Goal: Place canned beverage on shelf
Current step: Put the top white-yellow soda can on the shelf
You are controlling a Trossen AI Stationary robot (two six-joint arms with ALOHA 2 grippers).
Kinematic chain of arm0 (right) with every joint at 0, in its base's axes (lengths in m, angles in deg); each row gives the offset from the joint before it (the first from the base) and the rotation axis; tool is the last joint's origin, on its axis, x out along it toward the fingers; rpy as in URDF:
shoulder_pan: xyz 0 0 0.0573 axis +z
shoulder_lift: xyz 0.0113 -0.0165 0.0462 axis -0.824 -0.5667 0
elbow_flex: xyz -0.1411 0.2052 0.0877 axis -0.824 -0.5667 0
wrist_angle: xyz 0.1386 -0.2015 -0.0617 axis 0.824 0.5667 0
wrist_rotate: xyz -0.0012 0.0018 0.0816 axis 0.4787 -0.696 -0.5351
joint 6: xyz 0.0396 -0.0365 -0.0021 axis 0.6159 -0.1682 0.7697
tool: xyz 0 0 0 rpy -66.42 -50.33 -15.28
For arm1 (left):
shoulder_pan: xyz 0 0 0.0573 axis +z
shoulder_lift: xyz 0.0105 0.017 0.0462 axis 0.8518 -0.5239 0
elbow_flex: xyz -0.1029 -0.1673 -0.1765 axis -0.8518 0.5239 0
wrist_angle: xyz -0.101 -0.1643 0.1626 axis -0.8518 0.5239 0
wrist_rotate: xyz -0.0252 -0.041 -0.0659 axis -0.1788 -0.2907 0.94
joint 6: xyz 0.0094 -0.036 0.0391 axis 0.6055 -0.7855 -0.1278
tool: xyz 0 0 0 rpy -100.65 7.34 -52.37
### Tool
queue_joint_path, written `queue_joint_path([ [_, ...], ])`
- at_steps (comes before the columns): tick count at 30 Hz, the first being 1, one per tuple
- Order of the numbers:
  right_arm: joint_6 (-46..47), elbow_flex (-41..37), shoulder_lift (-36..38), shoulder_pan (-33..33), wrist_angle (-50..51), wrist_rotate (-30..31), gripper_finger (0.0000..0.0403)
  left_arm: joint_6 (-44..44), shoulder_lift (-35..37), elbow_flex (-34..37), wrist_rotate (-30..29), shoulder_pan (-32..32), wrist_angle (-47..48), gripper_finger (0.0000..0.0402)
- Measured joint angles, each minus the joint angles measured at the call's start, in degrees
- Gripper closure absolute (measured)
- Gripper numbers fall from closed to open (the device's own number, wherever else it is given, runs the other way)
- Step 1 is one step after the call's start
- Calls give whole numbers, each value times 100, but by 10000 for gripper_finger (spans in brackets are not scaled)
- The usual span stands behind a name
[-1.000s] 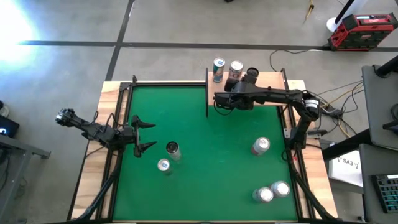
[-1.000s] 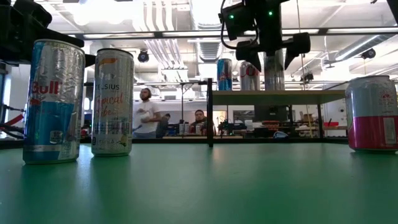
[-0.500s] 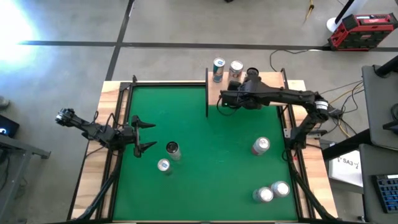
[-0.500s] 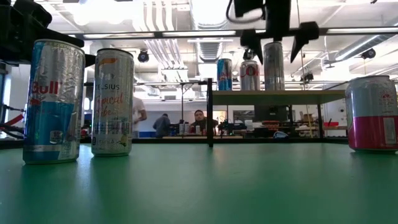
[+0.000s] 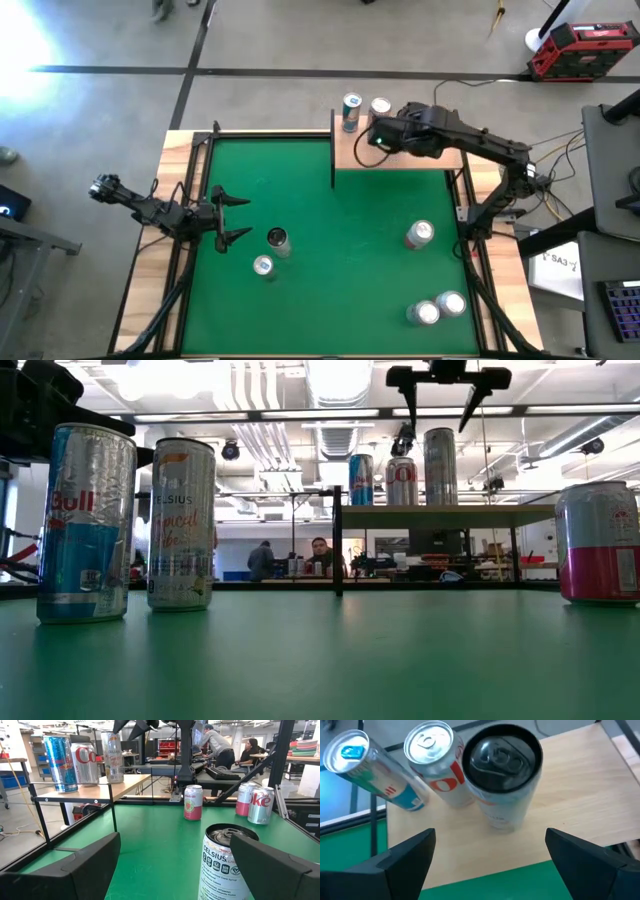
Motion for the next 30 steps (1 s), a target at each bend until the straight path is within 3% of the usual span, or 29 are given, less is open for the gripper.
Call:
queue_joint_path([
  [18, -524, 524, -81, -1448, -16, -1119, 34, 0, -1, 0, 1, 0, 0, 41],
  [30, -395, 522, -241, -1593, -9, -1441, 34, 0, 0, 0, 2, 0, 0, 41],
])
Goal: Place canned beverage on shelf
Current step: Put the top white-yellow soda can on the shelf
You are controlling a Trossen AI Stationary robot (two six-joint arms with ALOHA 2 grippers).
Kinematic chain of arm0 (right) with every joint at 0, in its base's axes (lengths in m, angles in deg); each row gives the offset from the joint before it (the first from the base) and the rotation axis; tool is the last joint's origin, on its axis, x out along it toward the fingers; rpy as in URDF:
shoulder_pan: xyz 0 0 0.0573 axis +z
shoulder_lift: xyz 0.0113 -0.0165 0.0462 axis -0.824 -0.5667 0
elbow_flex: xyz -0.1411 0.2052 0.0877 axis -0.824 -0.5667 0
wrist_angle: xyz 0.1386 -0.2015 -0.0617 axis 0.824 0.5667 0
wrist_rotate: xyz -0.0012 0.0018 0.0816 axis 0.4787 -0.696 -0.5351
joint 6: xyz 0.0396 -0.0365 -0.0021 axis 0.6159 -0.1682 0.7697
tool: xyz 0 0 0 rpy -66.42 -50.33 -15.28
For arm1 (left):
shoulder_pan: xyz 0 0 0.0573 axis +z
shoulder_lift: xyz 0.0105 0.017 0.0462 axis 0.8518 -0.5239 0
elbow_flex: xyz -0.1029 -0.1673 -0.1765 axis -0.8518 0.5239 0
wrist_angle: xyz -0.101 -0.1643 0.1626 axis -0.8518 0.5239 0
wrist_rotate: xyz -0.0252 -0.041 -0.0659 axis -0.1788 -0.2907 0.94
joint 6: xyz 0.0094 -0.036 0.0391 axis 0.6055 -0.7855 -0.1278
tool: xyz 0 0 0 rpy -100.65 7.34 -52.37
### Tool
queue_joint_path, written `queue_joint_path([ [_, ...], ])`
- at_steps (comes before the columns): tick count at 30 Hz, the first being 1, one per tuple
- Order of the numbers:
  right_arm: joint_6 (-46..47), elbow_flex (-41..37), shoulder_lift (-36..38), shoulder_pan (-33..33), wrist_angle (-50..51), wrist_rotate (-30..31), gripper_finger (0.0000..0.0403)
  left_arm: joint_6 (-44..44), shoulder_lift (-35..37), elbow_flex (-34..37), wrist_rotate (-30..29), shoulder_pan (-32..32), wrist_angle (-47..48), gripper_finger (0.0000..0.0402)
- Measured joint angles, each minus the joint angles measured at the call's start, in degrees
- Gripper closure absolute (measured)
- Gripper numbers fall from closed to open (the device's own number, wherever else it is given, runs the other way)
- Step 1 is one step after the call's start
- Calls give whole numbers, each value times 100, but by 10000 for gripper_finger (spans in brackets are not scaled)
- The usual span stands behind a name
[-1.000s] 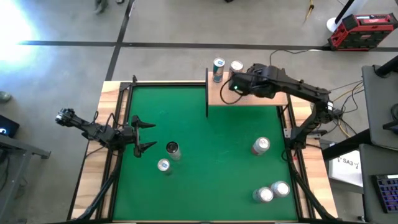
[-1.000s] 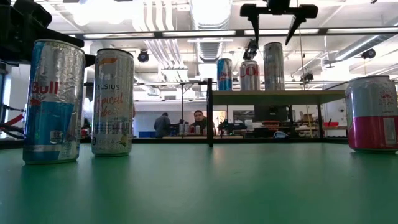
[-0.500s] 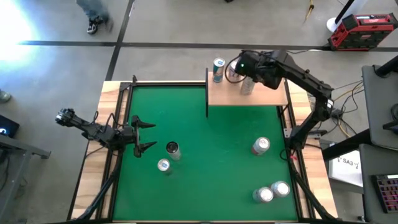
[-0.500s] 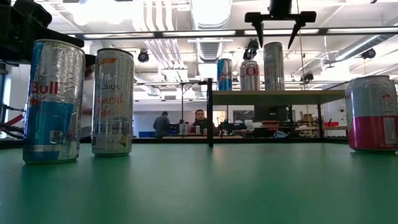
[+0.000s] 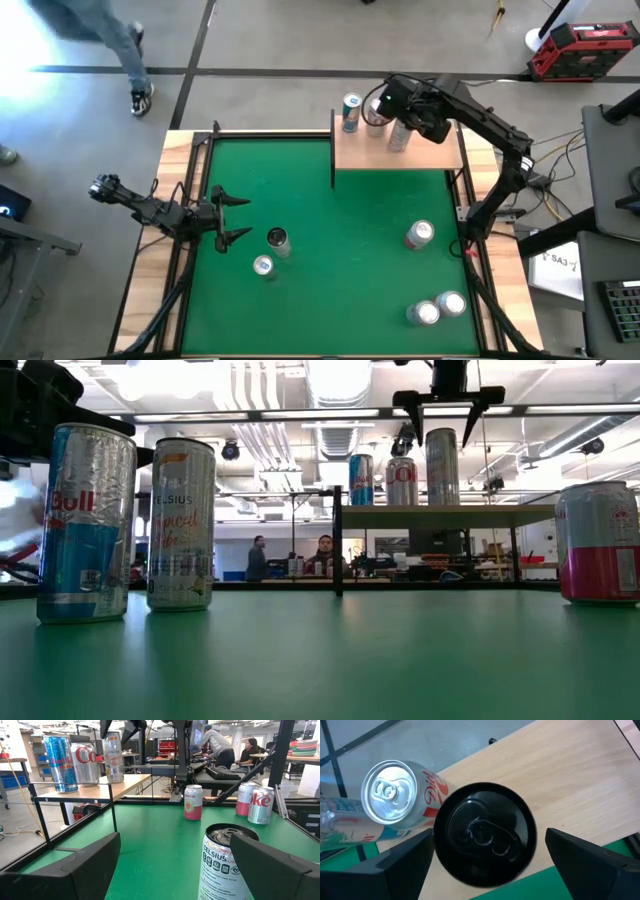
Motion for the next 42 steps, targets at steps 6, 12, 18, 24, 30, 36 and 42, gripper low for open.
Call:
queue_joint_path([
  [6, 28, 0, -67, -4, -25, 12, 41, 0, -1, 0, 0, 0, 0, 41],
  [12, 28, 0, -72, 0, -46, 86, 91, 0, -1, 0, -1, 0, 1, 41],
  [18, -106, 0, -72, 0, -40, 110, 148, 0, 0, 0, 0, 0, 0, 41],
  [24, -718, 16, -72, 0, -120, 80, 142, 0, -1, 0, -1, 0, 0, 41],
  [30, -1495, 22, -59, 0, -177, 41, 135, 0, 0, 0, 0, 0, 0, 41],
  [36, -1964, 22, 7, 0, -173, -9, 134, 0, -1, 0, -1, 0, 0, 41],
  [42, -2187, 22, 138, 2, -175, -98, 132, 0, -2, 0, 0, 0, 0, 41],
])
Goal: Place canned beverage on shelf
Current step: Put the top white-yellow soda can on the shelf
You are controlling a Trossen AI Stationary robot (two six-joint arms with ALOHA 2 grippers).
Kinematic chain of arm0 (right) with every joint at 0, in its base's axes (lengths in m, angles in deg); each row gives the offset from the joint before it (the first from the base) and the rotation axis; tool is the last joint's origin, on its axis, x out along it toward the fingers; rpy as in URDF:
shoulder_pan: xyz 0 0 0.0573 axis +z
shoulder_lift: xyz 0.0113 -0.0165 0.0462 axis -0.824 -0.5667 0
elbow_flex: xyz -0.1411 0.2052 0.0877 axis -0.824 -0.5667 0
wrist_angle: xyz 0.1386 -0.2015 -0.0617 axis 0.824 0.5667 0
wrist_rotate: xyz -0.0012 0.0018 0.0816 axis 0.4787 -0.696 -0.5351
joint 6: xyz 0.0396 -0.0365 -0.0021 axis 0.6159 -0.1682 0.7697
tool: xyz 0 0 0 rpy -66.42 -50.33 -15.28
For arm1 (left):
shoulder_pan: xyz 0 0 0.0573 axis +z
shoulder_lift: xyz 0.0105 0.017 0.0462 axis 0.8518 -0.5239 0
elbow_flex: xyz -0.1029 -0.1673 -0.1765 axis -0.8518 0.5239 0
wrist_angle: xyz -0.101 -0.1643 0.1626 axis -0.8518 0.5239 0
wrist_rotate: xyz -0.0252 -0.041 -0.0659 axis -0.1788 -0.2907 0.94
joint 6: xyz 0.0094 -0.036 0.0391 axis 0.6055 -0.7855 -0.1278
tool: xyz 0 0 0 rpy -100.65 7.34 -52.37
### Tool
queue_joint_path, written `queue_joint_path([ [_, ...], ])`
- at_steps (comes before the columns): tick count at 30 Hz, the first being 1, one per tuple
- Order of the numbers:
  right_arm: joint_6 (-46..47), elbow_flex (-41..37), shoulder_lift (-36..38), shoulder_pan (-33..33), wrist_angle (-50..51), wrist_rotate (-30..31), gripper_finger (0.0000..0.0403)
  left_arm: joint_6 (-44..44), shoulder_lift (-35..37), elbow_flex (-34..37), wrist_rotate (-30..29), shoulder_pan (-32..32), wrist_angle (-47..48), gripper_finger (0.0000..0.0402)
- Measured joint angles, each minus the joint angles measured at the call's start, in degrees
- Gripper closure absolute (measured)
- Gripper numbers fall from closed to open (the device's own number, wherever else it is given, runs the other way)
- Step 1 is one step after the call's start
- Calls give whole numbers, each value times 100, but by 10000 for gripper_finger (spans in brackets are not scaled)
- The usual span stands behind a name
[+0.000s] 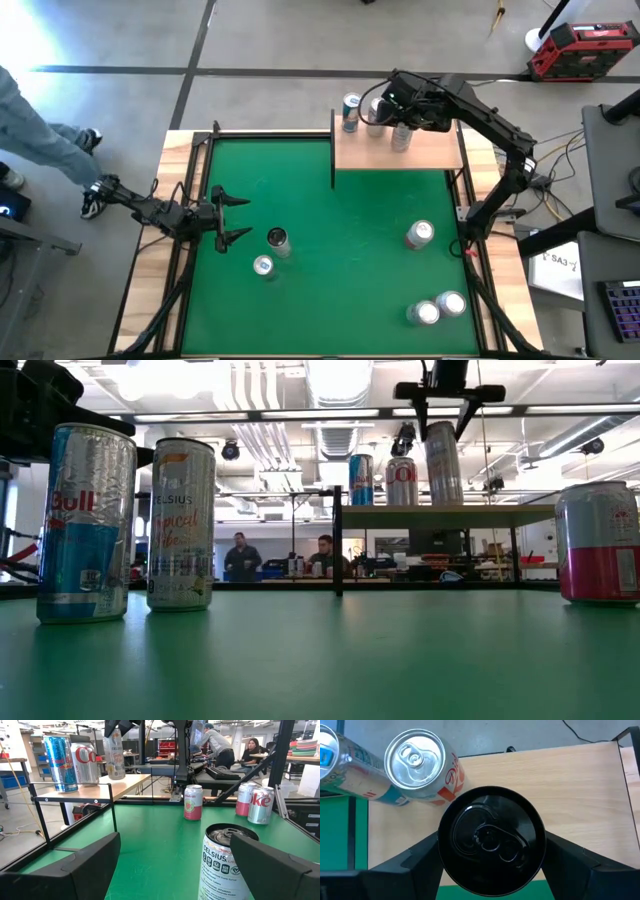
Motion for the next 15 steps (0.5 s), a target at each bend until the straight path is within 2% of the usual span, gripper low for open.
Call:
queue_joint_path([
  [7, -536, -31, 20, -2, -74, -296, 131, 0, 1, 0, 0, 0, 0, 41],
  [15, -1724, -109, 17, -2, -378, -753, 131, 0, 1, 0, 0, 0, 0, 41],
])
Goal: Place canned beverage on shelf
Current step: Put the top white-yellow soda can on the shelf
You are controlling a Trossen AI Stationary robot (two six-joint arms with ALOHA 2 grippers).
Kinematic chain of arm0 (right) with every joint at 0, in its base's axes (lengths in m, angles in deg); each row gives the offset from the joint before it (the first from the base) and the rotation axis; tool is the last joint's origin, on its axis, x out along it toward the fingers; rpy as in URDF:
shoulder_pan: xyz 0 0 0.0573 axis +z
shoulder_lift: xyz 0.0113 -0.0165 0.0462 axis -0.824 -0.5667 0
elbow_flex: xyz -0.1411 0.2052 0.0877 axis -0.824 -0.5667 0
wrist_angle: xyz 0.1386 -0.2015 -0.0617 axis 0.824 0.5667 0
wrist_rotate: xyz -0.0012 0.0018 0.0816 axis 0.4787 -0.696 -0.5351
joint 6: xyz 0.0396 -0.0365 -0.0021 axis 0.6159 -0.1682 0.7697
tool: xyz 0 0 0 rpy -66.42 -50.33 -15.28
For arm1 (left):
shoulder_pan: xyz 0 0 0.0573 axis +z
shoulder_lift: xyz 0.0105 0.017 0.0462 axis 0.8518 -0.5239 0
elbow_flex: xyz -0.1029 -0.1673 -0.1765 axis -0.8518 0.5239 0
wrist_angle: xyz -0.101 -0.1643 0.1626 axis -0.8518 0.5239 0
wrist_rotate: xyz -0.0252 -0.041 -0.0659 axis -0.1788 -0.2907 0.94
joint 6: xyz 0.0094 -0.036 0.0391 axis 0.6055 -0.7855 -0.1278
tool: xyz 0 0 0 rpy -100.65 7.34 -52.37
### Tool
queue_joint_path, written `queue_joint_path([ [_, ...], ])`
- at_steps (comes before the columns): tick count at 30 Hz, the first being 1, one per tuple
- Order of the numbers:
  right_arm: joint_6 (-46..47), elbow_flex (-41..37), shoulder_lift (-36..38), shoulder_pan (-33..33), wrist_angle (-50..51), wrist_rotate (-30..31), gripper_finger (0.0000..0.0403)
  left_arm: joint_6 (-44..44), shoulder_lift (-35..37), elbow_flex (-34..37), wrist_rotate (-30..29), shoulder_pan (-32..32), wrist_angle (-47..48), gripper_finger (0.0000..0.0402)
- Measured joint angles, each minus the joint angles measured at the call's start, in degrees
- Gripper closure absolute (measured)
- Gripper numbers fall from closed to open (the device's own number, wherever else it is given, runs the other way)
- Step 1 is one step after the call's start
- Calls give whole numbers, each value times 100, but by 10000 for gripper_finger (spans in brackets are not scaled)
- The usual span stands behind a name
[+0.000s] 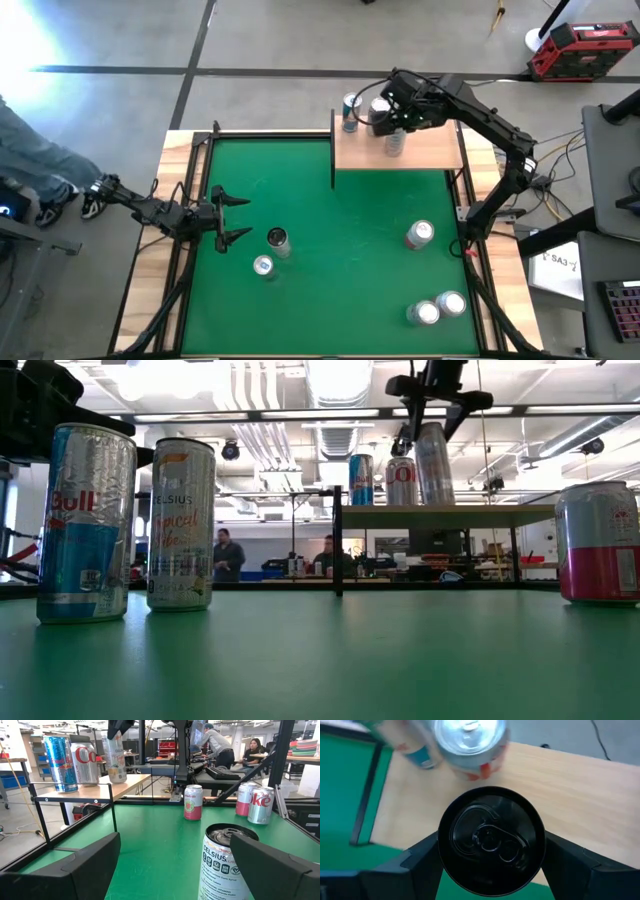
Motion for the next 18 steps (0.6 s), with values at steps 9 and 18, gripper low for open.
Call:
queue_joint_path([
  [9, -596, -23, -2, 0, -156, -391, 131, 0, 1, 0, -1, 0, 0, 41],
  [18, -621, -251, 15, 0, -481, -437, 131, 0, -1, 0, -2, 0, 0, 41],
])
